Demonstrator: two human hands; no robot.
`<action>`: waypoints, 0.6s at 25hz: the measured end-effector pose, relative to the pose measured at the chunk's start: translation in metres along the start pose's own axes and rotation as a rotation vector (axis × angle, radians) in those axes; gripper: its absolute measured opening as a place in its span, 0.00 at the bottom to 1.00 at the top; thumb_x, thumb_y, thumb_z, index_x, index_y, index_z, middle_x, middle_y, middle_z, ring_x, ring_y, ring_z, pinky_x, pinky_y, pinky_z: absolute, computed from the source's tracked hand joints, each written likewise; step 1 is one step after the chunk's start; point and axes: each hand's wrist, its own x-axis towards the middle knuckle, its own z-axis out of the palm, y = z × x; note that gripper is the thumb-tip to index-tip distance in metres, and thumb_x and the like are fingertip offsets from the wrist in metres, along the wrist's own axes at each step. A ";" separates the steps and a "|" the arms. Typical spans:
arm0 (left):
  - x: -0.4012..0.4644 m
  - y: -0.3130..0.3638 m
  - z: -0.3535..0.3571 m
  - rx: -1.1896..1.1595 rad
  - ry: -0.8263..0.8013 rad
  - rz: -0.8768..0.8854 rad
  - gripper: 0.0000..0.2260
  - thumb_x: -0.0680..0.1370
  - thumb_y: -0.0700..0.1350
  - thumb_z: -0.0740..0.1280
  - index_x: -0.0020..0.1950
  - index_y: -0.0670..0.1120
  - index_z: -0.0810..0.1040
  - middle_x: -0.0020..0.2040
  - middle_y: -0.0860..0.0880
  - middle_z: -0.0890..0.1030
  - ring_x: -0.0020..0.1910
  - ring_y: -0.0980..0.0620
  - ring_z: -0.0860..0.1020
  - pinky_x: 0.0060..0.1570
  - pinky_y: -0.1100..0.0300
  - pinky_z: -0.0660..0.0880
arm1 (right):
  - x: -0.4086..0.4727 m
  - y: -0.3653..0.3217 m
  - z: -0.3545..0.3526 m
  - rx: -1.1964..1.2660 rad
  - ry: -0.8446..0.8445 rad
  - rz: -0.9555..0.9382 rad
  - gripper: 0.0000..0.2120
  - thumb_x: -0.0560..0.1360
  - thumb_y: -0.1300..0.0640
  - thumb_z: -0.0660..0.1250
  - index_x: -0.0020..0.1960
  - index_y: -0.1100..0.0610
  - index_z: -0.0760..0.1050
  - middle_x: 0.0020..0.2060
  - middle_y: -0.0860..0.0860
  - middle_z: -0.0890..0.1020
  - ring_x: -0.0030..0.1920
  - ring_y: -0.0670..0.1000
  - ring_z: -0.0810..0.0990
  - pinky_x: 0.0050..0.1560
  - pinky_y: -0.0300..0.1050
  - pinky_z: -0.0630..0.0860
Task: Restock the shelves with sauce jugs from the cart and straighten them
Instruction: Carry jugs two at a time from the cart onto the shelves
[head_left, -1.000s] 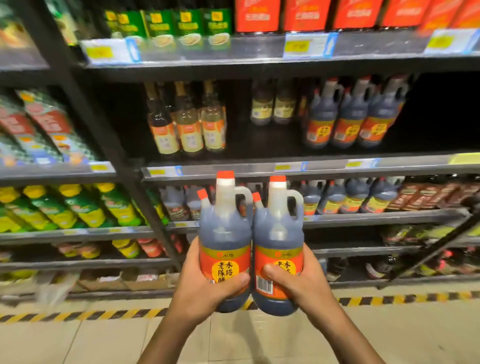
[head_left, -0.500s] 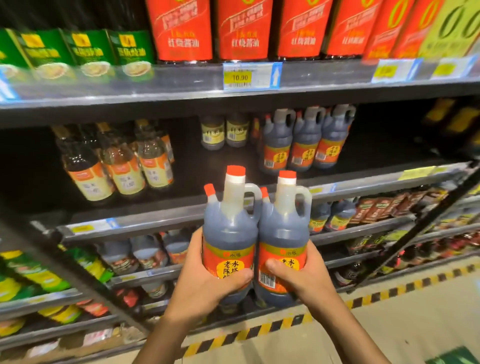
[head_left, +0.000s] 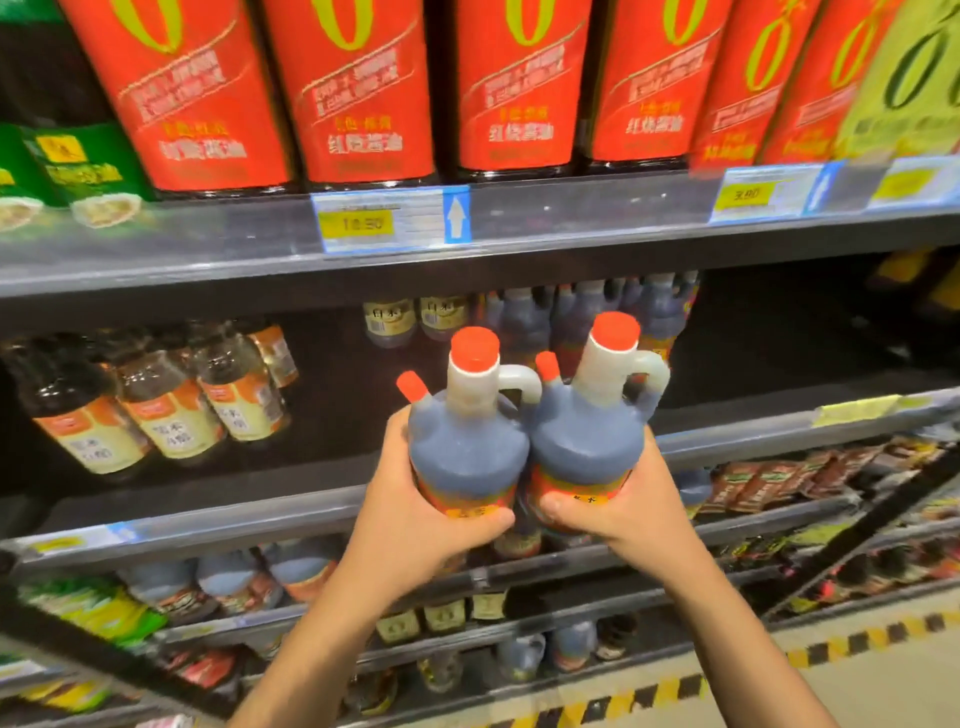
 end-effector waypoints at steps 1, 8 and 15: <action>0.012 -0.001 0.013 0.039 0.045 0.021 0.44 0.60 0.43 0.85 0.70 0.52 0.66 0.65 0.50 0.78 0.65 0.52 0.78 0.62 0.45 0.78 | 0.012 0.004 -0.015 -0.030 -0.006 -0.028 0.40 0.61 0.65 0.82 0.68 0.62 0.69 0.56 0.53 0.84 0.55 0.46 0.84 0.51 0.41 0.79; 0.073 -0.018 0.078 0.129 0.272 0.027 0.38 0.57 0.51 0.85 0.63 0.54 0.72 0.61 0.43 0.78 0.60 0.49 0.80 0.58 0.48 0.79 | 0.081 0.018 -0.084 -0.174 -0.034 -0.095 0.36 0.60 0.59 0.87 0.63 0.60 0.73 0.58 0.56 0.82 0.58 0.48 0.82 0.56 0.44 0.80; 0.095 -0.043 0.090 0.301 0.274 -0.236 0.34 0.53 0.59 0.85 0.53 0.46 0.83 0.49 0.51 0.87 0.50 0.56 0.85 0.49 0.48 0.83 | 0.111 0.039 -0.097 -0.345 -0.130 0.030 0.24 0.60 0.51 0.86 0.53 0.58 0.85 0.47 0.46 0.88 0.50 0.41 0.85 0.52 0.50 0.83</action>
